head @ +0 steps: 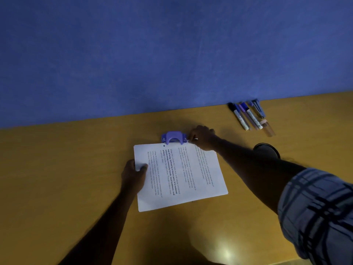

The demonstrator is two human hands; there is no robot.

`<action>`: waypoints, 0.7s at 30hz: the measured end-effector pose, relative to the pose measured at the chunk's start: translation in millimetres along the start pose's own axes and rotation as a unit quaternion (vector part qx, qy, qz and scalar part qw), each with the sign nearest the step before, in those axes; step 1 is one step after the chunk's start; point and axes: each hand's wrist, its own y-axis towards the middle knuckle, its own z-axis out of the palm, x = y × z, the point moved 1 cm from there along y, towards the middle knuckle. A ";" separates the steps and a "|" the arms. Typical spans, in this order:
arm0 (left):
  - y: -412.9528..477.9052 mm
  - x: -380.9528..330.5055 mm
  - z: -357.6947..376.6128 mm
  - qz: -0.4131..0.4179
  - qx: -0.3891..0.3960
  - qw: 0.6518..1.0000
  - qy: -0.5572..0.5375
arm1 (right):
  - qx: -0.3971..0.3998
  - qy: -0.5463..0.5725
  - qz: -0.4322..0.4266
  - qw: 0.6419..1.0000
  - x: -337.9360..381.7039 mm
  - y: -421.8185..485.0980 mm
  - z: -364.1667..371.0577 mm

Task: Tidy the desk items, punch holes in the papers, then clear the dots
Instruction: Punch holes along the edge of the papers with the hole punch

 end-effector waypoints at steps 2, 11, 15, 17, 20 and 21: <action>1.1 -4.1 -2.4 0.025 -0.043 0.996 0.077 | 0.005 0.005 0.005 1.000 -0.7 2.0 0.9; 41.9 -89.1 38.0 0.395 0.064 0.869 0.292 | 0.016 0.036 0.013 0.999 -2.6 4.6 1.9; 55.2 -104.5 49.6 0.412 0.096 0.842 0.334 | 0.012 0.039 0.015 0.999 -2.5 3.4 2.6; 58.3 -106.6 49.7 0.409 0.079 0.845 0.337 | 0.009 0.053 0.009 0.999 -2.7 1.3 3.9; 60.8 -105.8 52.3 0.415 0.059 0.836 0.354 | 0.021 0.074 0.008 0.997 -4.3 -2.8 5.8; 61.3 -105.5 53.4 0.413 0.057 0.836 0.357 | 0.027 0.080 0.009 0.996 -5.1 -3.6 6.4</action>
